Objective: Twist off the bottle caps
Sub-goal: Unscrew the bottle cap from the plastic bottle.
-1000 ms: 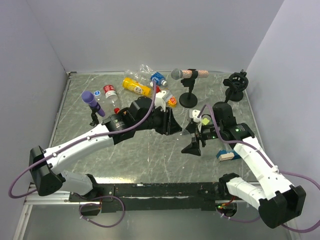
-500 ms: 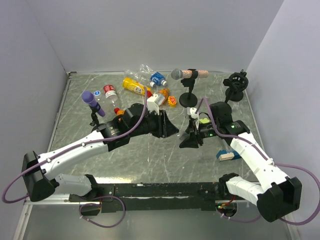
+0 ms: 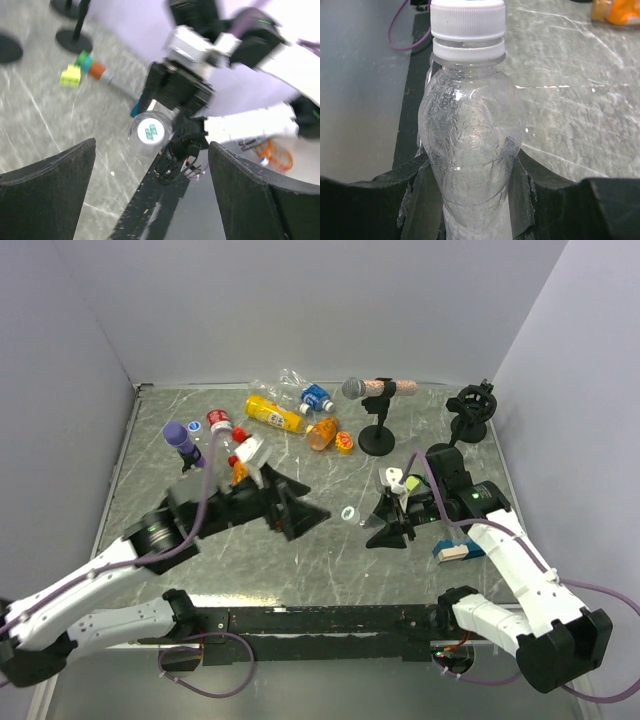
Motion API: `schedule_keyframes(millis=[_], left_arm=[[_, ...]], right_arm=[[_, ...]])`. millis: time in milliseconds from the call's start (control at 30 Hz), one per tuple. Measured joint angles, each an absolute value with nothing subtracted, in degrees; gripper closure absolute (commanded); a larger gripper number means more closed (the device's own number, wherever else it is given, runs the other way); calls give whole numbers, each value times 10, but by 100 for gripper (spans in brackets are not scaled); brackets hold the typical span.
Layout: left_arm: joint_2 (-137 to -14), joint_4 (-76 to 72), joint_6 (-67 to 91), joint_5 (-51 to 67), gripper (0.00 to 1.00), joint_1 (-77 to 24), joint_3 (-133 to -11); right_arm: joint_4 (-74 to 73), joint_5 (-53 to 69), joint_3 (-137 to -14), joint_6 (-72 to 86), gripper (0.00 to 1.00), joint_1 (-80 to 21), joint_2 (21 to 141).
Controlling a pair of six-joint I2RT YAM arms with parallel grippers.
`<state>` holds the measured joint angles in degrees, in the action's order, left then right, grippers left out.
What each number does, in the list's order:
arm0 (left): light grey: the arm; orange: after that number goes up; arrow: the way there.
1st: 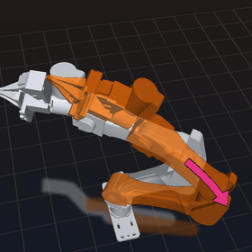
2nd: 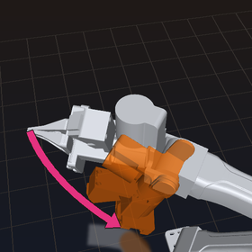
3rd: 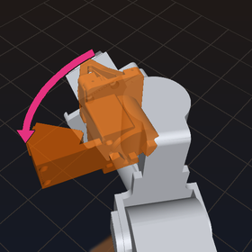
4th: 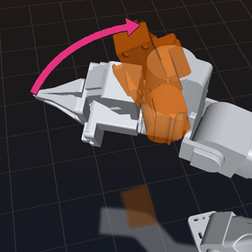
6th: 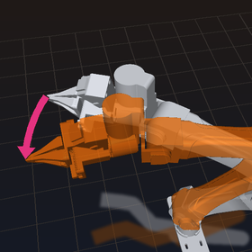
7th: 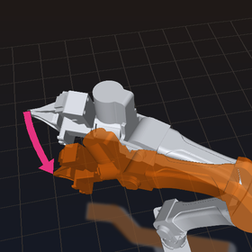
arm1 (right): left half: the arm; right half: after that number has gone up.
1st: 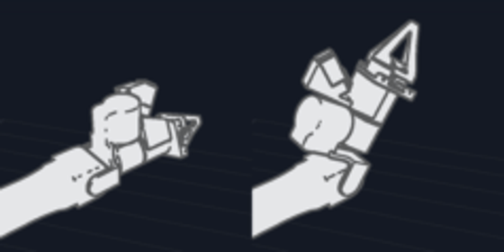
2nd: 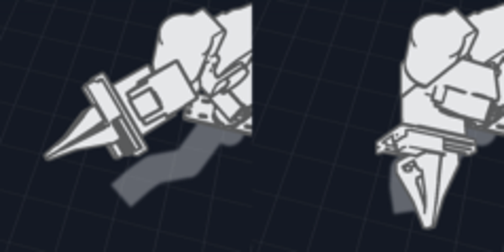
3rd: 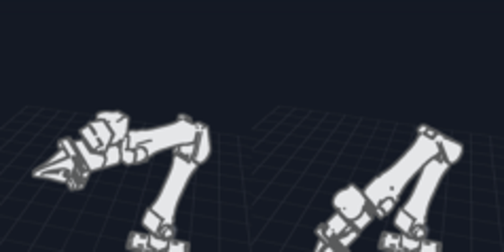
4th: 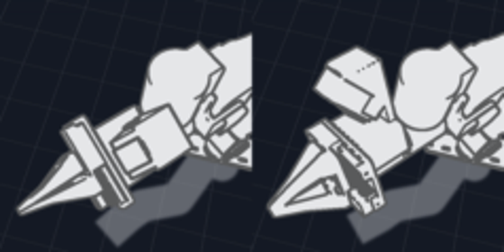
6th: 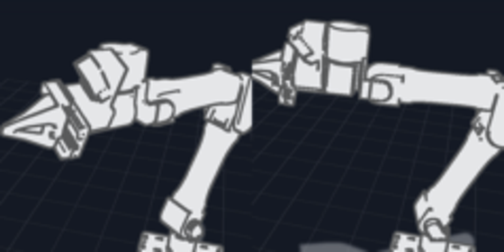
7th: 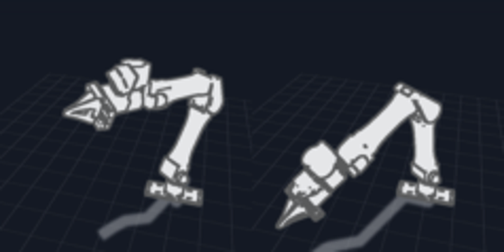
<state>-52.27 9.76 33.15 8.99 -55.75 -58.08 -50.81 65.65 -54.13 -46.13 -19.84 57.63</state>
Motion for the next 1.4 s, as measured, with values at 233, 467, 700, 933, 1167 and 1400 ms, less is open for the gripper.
schedule_keyframes(millis=[233,467,700,933,1167,1400], left_arm=[[-439,84,165,218,1,-557,-536],[-545,75,50,282,8,-558,-527],[-580,54,-25,282,19,-560,-522],[-609,36,-51,291,38,-561,-534],[-634,42,-53,293,53,-564,-539],[-640,38,-51,300,52,-566,-544]], right_arm=[[-568,672,-544,-554,81,-198,560],[-570,668,-531,-572,81,-201,560],[-570,658,-529,-580,82,-211,581],[-570,656,-529,-582,82,-217,599],[-566,654,-529,-580,82,-221,603],[-566,654,-529,-580,82,-223,613]])
